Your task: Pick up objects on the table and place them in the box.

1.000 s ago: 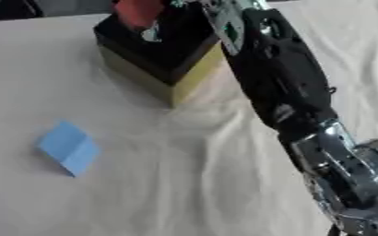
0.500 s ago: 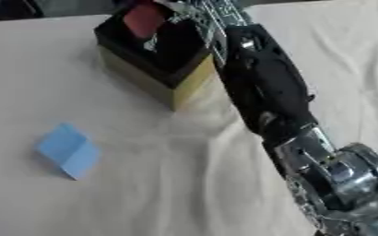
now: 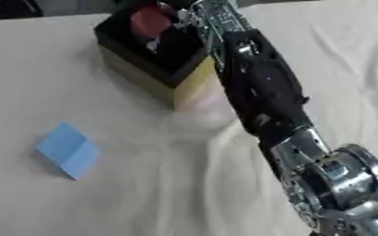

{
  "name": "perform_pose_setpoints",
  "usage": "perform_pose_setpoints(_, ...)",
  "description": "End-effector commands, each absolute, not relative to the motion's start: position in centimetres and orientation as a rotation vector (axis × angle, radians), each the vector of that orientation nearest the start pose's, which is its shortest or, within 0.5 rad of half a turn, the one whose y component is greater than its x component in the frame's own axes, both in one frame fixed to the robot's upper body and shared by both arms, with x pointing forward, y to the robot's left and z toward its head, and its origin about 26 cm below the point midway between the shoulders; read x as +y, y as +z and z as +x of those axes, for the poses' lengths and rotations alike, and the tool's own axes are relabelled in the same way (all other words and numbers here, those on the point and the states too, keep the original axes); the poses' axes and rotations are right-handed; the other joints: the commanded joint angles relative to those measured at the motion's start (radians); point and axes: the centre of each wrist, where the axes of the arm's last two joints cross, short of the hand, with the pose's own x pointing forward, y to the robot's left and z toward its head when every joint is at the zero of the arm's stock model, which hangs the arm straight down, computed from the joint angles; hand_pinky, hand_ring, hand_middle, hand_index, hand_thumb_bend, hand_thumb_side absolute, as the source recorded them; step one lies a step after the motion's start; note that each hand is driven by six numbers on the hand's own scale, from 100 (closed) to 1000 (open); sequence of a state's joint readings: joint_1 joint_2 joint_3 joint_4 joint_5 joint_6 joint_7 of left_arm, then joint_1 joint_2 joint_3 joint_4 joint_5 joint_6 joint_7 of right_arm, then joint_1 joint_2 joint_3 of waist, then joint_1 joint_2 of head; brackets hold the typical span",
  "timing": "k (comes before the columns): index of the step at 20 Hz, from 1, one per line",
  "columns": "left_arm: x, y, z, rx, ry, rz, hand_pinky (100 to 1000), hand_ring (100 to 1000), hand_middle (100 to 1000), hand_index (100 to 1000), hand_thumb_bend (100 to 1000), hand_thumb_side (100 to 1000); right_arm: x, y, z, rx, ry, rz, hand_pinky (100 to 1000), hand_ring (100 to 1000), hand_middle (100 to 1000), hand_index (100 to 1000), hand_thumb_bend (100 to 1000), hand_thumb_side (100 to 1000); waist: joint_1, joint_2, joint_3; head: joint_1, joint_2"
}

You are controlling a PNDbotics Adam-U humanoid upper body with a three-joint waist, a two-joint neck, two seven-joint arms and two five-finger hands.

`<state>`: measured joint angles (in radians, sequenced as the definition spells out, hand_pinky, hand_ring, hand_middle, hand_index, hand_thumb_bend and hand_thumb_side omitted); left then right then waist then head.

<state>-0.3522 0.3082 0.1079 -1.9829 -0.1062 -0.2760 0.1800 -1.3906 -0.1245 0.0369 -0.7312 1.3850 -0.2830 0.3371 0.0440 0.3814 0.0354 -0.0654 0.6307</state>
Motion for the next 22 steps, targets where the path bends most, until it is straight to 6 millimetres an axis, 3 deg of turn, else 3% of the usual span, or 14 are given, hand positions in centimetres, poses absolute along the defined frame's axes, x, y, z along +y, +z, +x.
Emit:
perform_pose_setpoints(1, 27.9, 22.7, 30.3, 3.542, 0.246, -0.526, 664, 714, 670, 677, 100, 867, -9.4, 33.9, 49.4, 2.1, -2.328, 1.672, 775, 910, 837, 989, 499, 636, 0.001, -0.023, 0.002, -0.002, -0.008)
perform_pose_setpoints(7, 27.9, 22.6, 30.3, 3.546, 0.254, -0.528, 664, 713, 668, 675, 100, 862, -9.5, 33.6, 49.5, 2.055, -2.328, 1.708, 769, 874, 801, 977, 529, 330, 0.001, -0.025, 0.001, 0.001, -0.004)
perform_pose_setpoints(9, 27.9, 22.6, 30.3, 3.548, 0.255, -0.529, 664, 714, 669, 676, 100, 864, -9.6, 33.5, 49.6, 2.073, -2.335, 1.693, 771, 870, 798, 980, 510, 368, 0.001, -0.025, 0.0, 0.001, -0.003)
perform_pose_setpoints(10, 27.9, 22.6, 30.3, 3.548, 0.256, -0.529, 664, 713, 669, 675, 100, 864, -9.7, 33.5, 49.6, 2.084, -2.329, 1.699, 768, 868, 794, 985, 496, 582, 0.002, -0.026, 0.0, 0.001, -0.003)
perform_pose_setpoints(11, 27.9, 22.6, 30.3, 3.549, 0.257, -0.53, 664, 713, 669, 675, 100, 863, -9.8, 33.6, 49.6, 2.092, -2.316, 1.713, 766, 863, 789, 985, 501, 592, 0.002, -0.026, 0.0, 0.001, -0.003)
perform_pose_setpoints(14, 28.0, 22.6, 30.3, 3.553, 0.261, -0.535, 663, 713, 669, 674, 100, 864, -9.8, 33.6, 49.6, 2.1, -2.279, 1.742, 762, 850, 777, 984, 498, 461, 0.002, -0.027, -0.001, 0.001, -0.002)
perform_pose_setpoints(15, 28.0, 22.6, 30.3, 3.554, 0.262, -0.537, 663, 713, 669, 674, 100, 864, -9.8, 33.6, 49.6, 2.101, -2.275, 1.741, 762, 850, 777, 984, 498, 461, 0.002, -0.027, -0.002, 0.001, -0.001)
perform_pose_setpoints(19, 28.0, 22.6, 30.3, 3.554, 0.259, -0.538, 664, 713, 670, 674, 100, 867, -10.0, 34.2, 49.4, 2.181, -2.222, 1.692, 768, 833, 744, 979, 325, 553, 0.003, -0.03, -0.006, 0.004, 0.001)
perform_pose_setpoints(22, 28.0, 22.6, 30.3, 3.554, 0.256, -0.545, 665, 714, 671, 675, 100, 866, -10.4, 35.3, 48.8, 2.259, -2.148, 1.644, 769, 824, 713, 934, 249, 521, 0.003, -0.034, -0.009, 0.008, 0.003)
